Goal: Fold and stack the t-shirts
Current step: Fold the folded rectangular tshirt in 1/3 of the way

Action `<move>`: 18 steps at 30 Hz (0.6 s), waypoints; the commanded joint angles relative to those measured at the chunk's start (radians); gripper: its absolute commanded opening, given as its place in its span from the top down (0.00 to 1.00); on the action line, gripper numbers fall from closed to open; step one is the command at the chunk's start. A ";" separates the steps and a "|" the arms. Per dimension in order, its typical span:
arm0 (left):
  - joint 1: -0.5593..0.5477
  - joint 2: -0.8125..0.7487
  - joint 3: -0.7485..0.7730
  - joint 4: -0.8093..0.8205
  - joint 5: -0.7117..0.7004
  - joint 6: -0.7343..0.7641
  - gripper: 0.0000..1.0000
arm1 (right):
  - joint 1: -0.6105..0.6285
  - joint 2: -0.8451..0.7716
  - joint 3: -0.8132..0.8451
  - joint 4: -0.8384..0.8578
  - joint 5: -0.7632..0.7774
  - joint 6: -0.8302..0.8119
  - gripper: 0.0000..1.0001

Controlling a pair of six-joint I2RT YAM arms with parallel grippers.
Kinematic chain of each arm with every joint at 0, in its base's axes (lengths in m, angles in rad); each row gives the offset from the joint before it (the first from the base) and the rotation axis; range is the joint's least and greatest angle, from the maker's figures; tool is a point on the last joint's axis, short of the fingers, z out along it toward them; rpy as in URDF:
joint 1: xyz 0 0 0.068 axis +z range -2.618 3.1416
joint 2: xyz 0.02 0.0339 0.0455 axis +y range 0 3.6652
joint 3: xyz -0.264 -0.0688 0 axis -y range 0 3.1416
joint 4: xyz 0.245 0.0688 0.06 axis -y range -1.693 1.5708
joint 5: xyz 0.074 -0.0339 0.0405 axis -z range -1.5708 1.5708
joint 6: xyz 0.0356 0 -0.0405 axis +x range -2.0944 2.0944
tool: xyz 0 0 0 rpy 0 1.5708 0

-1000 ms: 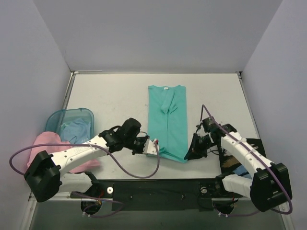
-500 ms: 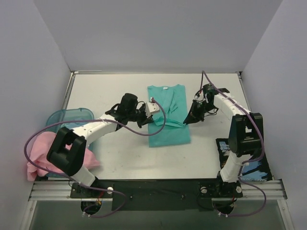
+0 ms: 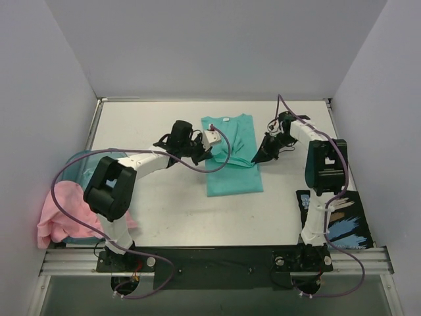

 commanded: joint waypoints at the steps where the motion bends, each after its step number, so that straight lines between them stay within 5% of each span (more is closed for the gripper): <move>1: 0.004 0.042 0.063 0.063 0.000 0.003 1.00 | -0.009 0.034 0.057 -0.037 -0.013 -0.004 1.00; 16: 0.003 0.109 0.089 0.088 -0.025 0.015 1.00 | -0.027 -0.016 0.039 -0.017 0.122 0.045 1.00; 17: 0.003 0.112 0.090 0.082 -0.023 0.021 0.95 | -0.027 0.002 0.042 -0.019 0.126 0.045 1.00; 18: 0.001 0.119 0.090 0.079 -0.025 0.028 0.74 | -0.027 0.007 0.048 -0.017 0.136 0.045 1.00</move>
